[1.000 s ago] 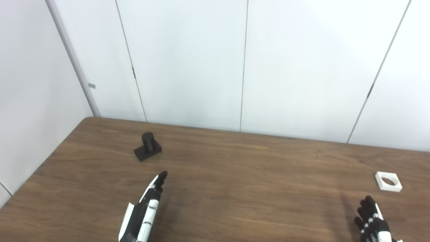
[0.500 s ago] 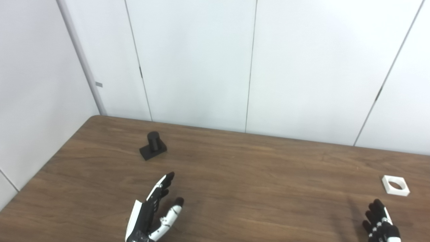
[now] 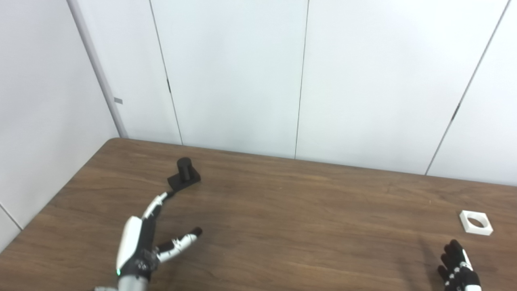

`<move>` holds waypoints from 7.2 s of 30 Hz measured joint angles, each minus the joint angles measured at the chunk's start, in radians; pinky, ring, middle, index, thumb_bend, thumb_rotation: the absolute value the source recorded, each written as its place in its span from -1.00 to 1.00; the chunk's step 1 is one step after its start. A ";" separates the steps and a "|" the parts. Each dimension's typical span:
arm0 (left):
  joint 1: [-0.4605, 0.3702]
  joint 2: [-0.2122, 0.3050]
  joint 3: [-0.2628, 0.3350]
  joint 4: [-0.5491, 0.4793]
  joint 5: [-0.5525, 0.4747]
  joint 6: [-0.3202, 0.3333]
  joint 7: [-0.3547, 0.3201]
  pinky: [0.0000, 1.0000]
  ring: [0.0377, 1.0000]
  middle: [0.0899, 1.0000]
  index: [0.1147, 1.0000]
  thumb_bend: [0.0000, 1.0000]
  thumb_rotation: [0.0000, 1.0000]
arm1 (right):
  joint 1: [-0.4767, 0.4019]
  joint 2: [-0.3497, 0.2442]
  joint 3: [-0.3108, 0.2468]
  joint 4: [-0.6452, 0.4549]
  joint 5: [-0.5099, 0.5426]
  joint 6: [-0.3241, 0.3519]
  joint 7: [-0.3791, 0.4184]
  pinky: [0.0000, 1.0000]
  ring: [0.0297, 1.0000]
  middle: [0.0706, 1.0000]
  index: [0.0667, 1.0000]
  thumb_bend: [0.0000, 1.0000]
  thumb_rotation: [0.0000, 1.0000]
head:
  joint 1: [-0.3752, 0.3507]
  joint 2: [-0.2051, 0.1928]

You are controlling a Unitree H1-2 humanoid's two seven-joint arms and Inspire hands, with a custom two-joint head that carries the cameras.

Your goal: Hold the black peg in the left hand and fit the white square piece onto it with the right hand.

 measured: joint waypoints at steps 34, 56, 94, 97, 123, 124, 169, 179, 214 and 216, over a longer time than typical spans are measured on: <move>-0.338 0.223 -0.102 0.521 0.108 0.053 0.012 1.00 0.96 0.86 0.67 0.77 -0.26 | 0.000 0.000 0.005 0.001 -0.019 -0.003 -0.002 1.00 0.98 0.97 0.96 0.05 1.00 | -0.011 0.014; -0.499 0.266 -0.155 0.698 0.055 0.090 -0.047 1.00 0.99 0.89 0.66 0.80 -0.28 | 0.002 0.002 0.008 -0.002 -0.014 -0.005 -0.002 1.00 0.99 0.97 0.97 0.01 1.00 | -0.017 0.020; -0.563 0.277 -0.202 0.783 0.050 0.110 -0.027 1.00 0.94 0.76 0.13 0.70 -0.51 | 0.008 0.004 0.014 -0.018 -0.025 0.002 -0.018 1.00 1.00 0.98 0.98 -0.11 1.00 | -0.041 0.049; -0.563 0.279 -0.206 0.783 0.051 0.110 -0.026 1.00 0.94 0.75 0.12 0.66 -0.56 | 0.009 0.004 0.016 -0.019 -0.025 0.001 -0.020 1.00 0.99 0.97 0.98 -0.15 1.00 | -0.055 0.048; -0.576 0.284 -0.213 0.837 0.037 0.044 0.001 1.00 0.80 0.49 -0.16 0.04 -0.90 | 0.010 0.005 0.019 -0.019 -0.037 -0.002 -0.026 1.00 0.99 0.98 0.99 -0.16 1.00 | -0.067 0.048; -0.575 0.285 -0.215 0.833 0.035 0.044 -0.002 1.00 0.80 0.49 -0.16 0.04 -0.90 | 0.010 0.005 0.019 -0.019 -0.037 -0.002 -0.026 1.00 0.99 0.98 0.99 -0.16 1.00 | -0.069 0.049; -0.275 0.224 -0.419 0.257 0.240 -0.155 -0.157 0.96 0.63 0.41 -0.17 0.04 -0.90 | 0.002 0.011 0.046 -0.020 -0.051 0.005 -0.060 1.00 0.93 0.90 0.94 -0.01 1.00 | -0.179 0.144; -0.237 0.151 -0.444 0.147 0.263 -0.119 -0.275 0.94 0.64 0.41 -0.17 0.05 -0.90 | -0.002 0.016 0.070 -0.047 -0.055 0.051 -0.095 0.98 0.91 0.89 0.92 0.04 1.00 | -0.222 0.198; -0.126 0.019 -0.571 0.041 0.380 -0.092 -0.331 1.00 0.71 0.54 -0.17 0.05 -0.90 | -0.010 0.021 0.086 -0.127 -0.060 0.175 -0.121 0.93 0.86 0.83 0.83 0.00 0.90 | -0.307 0.298; -0.126 0.020 -0.571 0.041 0.380 -0.093 -0.331 1.00 0.72 0.54 -0.16 0.05 -0.89 | -0.012 0.019 0.083 -0.137 -0.071 0.178 -0.123 0.92 0.86 0.82 0.79 0.02 0.77 | -0.334 0.293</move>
